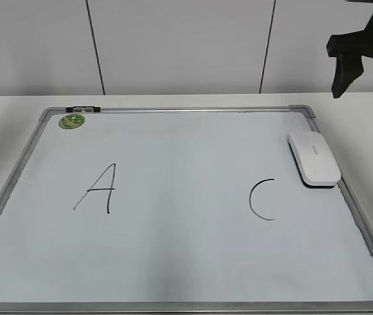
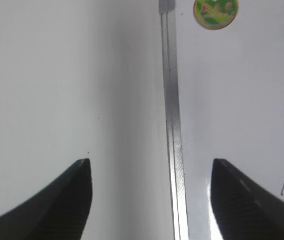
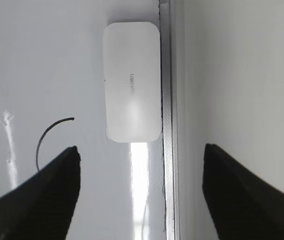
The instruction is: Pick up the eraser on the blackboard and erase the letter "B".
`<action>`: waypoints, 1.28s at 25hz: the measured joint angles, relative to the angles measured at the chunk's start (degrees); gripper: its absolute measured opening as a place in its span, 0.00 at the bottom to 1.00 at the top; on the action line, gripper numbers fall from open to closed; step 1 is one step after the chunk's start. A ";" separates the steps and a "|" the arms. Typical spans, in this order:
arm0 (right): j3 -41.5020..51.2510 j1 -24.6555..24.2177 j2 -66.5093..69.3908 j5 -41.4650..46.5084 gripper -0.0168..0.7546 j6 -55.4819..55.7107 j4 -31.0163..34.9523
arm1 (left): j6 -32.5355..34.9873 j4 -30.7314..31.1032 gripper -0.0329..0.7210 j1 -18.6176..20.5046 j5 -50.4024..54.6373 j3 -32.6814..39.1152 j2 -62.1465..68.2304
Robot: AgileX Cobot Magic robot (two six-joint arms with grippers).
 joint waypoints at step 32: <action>61.14 7.86 -58.99 -22.25 0.75 1.07 0.06 | -0.12 -1.00 0.75 -10.59 -6.04 51.63 -67.37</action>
